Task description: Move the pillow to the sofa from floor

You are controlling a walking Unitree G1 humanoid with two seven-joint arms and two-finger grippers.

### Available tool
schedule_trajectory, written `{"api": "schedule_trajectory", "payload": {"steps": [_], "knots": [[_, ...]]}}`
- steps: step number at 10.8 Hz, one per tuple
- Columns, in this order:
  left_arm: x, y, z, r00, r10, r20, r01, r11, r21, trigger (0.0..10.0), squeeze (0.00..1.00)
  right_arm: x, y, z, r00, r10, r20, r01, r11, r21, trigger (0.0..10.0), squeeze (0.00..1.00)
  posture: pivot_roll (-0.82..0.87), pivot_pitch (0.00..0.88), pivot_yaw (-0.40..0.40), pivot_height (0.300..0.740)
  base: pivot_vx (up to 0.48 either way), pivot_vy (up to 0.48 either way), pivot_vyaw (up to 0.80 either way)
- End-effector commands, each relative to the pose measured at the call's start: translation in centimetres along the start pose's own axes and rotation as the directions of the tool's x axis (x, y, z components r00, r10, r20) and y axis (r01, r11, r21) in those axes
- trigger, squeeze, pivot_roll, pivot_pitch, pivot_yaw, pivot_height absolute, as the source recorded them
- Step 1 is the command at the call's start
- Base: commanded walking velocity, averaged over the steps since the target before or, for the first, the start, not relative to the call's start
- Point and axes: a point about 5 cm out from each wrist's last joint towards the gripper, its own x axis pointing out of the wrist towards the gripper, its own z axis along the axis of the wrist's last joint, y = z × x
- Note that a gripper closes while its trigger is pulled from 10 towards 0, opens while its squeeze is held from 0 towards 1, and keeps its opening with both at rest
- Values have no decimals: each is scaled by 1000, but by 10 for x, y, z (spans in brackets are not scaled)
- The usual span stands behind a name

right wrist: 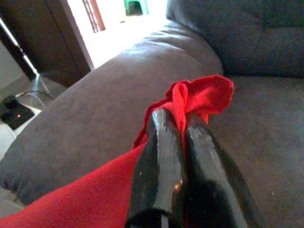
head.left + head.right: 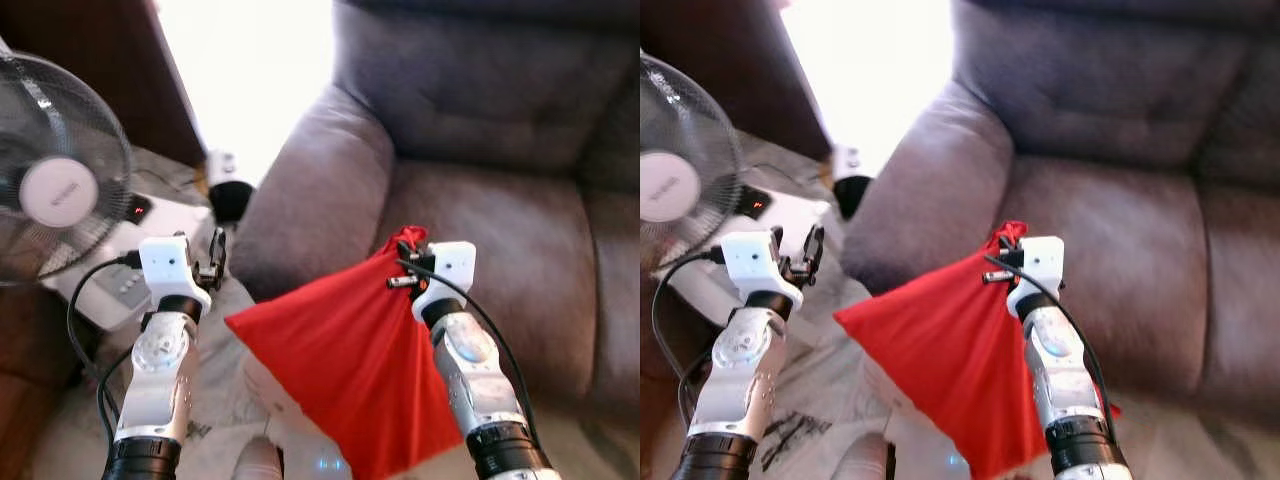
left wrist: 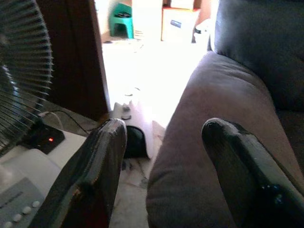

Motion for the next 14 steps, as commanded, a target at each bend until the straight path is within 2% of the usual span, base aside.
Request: {"api": "schedule_trajectory", "payload": {"steps": [1, 9, 10, 12, 14], "knots": [[-2, 5, -3, 1000, 21, -10, -21, 1000, 1, 10000, 0, 9, 5, 38, 983, 23, 181, -22, 1000, -8, 10000, 0, 122, 148, 9, 739, 0, 0, 0], [-2, 5, -3, 1000, 22, -6, -22, 1000, -2, 10000, 0, 11, 6, 40, 982, 29, 185, -28, 1000, -9, 10000, 0, 124, 138, 6, 739, 0, 0, 0], [-2, 4, -4, 1000, 25, -12, -25, 999, -28, 10000, 0, 11, 6, 42, 981, 30, 191, -32, 999, 7, 10000, 0, 124, 138, 6, 739, 0, 0, 0], [-1, 5, -8, 997, 56, -52, -63, 989, -136, 10000, 0, 13, 5, 46, 979, 28, 201, -33, 999, 21, 10000, 0, 124, 136, 5, 739, 0, 0, 0], [0, 7, -20, 985, 79, -155, -128, 933, -336, 10000, 0, 15, 4, 54, 975, 29, 220, -40, 998, 45, 10000, 0, 122, 138, 5, 739, 0, 0, 0]]}}
